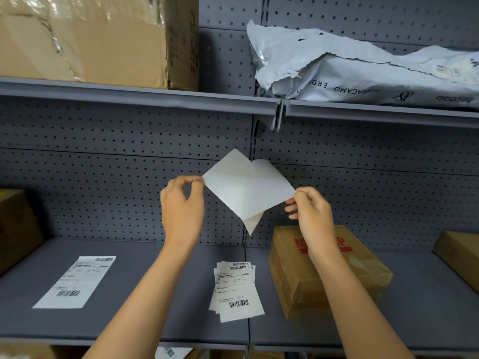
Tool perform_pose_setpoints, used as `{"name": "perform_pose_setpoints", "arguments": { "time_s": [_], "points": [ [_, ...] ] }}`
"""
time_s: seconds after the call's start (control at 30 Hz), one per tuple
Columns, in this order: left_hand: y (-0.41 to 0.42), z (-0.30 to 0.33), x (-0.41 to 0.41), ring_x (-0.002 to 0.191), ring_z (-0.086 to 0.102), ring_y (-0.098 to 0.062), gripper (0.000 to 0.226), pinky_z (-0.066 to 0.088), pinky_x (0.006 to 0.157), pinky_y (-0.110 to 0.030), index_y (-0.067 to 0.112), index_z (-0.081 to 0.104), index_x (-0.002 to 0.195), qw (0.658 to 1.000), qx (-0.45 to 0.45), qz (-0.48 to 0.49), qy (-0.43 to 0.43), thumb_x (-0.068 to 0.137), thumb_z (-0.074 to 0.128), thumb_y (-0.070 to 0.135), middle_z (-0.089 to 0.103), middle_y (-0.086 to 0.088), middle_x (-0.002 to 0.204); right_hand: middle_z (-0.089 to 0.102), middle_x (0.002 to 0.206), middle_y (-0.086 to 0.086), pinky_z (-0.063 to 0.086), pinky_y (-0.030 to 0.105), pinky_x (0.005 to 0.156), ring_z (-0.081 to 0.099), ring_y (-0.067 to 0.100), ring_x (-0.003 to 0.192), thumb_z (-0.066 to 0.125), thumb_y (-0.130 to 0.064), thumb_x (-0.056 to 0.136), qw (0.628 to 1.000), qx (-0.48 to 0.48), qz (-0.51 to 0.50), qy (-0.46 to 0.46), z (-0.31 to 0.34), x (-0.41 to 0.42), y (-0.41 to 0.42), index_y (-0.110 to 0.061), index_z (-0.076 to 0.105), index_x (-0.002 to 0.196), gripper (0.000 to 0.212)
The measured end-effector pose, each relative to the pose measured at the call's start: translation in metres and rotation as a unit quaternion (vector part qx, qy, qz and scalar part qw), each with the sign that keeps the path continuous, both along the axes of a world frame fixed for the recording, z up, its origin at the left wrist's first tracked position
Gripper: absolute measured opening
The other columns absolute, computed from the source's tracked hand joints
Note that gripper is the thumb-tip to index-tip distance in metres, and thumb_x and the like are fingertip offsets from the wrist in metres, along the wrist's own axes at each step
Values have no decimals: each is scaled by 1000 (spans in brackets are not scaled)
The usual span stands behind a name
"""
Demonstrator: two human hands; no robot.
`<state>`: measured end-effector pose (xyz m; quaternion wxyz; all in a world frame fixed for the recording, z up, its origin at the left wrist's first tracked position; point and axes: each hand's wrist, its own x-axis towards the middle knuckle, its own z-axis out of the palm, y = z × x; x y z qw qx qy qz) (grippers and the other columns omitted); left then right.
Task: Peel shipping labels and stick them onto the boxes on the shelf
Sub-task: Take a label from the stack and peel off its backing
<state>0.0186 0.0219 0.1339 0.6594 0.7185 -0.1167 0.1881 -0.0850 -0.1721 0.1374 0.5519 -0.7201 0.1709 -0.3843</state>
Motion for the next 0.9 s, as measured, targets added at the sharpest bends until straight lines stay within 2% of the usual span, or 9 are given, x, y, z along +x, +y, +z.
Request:
{"name": "perform_pose_setpoints", "arguments": {
  "time_s": [0.13, 0.27, 0.33, 0.47, 0.53, 0.6, 0.73, 0.9],
  "points": [
    [13, -3, 3, 125, 51, -16, 19, 44, 106, -47, 41, 66, 96, 999, -22, 18, 29, 92, 47, 45, 62, 18, 120, 68, 85, 2, 49, 20, 62, 60, 12, 71, 48, -16, 99, 1000, 5, -7, -5, 0, -2, -4, -16, 63, 89, 18],
    [22, -3, 7, 124, 52, -15, 16, 44, 105, -44, 44, 64, 91, 998, -35, 29, 41, 92, 48, 44, 62, 14, 122, 68, 85, 3, 50, 18, 61, 61, 13, 71, 46, -16, 99, 1000, 8, -13, -11, 0, -5, -7, -15, 62, 87, 20],
    [27, -2, 10, 113, 57, -15, 18, 46, 100, -40, 39, 66, 93, 998, -38, 31, 40, 93, 49, 42, 65, 9, 118, 68, 85, 1, 50, 16, 60, 61, 14, 72, 46, -16, 99, 1000, 11, -16, -9, 0, -6, -9, -15, 62, 87, 20],
    [39, 1, 14, 76, 55, -11, 22, 47, 77, -33, 28, 69, 100, 998, -46, 41, 34, 94, 49, 37, 65, 7, 88, 69, 85, 0, 52, 31, 72, 63, 18, 79, 47, -16, 98, 999, 24, -27, -10, 0, -6, -13, -18, 63, 83, 21],
    [44, 1, 15, 68, 52, -8, 23, 43, 67, -26, 24, 69, 103, 997, -51, 51, 33, 96, 49, 33, 62, 9, 81, 70, 85, 0, 53, 36, 75, 64, 19, 79, 47, -17, 97, 999, 27, -33, -11, -1, -6, -16, -19, 63, 82, 22],
    [49, 2, 16, 66, 50, -9, 23, 41, 63, -25, 22, 68, 103, 996, -55, 59, 32, 97, 49, 31, 62, 7, 82, 70, 83, 0, 54, 42, 78, 65, 20, 77, 46, -18, 97, 999, 32, -41, -11, -2, -6, -18, -19, 63, 83, 22],
    [56, 5, 18, 76, 55, -16, 20, 38, 59, -22, 19, 64, 99, 995, -60, 64, 37, 97, 47, 29, 63, 0, 89, 68, 81, 4, 55, 48, 84, 67, 24, 79, 44, -17, 98, 997, 61, -46, -32, -2, -8, -21, -21, 63, 86, 23],
    [62, 5, 17, 78, 65, -14, 16, 43, 68, -26, 22, 62, 94, 995, -71, 68, 36, 96, 48, 29, 65, 9, 82, 68, 86, 10, 56, 44, 78, 69, 24, 78, 40, -16, 100, 993, 81, -51, -70, 2, -10, -22, -20, 59, 86, 24]
  ]
}}
